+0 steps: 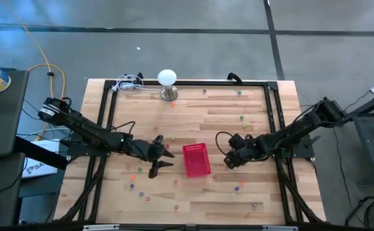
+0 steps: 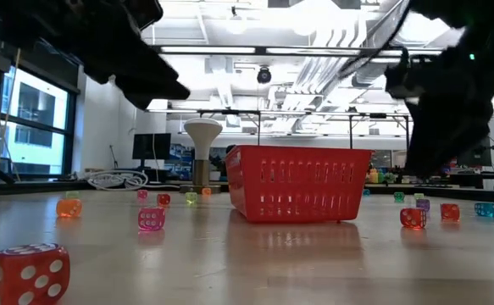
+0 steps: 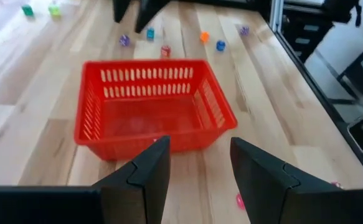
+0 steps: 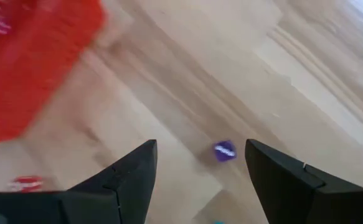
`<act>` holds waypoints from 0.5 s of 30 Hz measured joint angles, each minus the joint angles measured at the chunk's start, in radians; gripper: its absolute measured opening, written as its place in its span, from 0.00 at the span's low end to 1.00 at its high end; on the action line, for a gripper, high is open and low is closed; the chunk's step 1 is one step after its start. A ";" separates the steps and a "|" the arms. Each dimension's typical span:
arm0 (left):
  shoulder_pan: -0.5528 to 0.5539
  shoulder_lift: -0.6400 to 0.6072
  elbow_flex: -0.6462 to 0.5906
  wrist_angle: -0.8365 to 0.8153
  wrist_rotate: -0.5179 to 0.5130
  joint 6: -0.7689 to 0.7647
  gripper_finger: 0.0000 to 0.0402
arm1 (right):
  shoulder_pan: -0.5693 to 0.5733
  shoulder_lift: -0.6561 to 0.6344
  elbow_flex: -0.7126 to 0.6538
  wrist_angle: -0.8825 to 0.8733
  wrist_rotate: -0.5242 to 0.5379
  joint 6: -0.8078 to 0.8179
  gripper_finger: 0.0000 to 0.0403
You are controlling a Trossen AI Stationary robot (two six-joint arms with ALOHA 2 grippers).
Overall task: Pick & Place Dice
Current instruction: Put the purple die into the red basket
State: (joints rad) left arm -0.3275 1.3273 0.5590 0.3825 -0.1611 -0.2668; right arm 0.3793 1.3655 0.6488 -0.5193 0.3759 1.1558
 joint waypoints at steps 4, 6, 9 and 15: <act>-0.005 0.000 0.000 0.008 0.002 -0.001 0.40 | -0.009 0.000 -0.034 0.057 -0.003 0.003 0.58; -0.007 0.000 0.000 0.011 0.003 -0.002 0.40 | -0.014 0.000 -0.044 0.060 -0.008 0.002 0.58; -0.008 0.000 0.000 0.010 0.003 -0.002 0.40 | -0.013 0.024 -0.051 0.064 -0.008 0.000 0.58; -0.008 0.000 0.000 0.011 0.003 -0.003 0.40 | -0.012 0.107 -0.058 0.080 -0.012 -0.013 0.58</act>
State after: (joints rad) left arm -0.3355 1.3273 0.5591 0.3935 -0.1581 -0.2699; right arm 0.3669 1.4724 0.5907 -0.4390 0.3640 1.1425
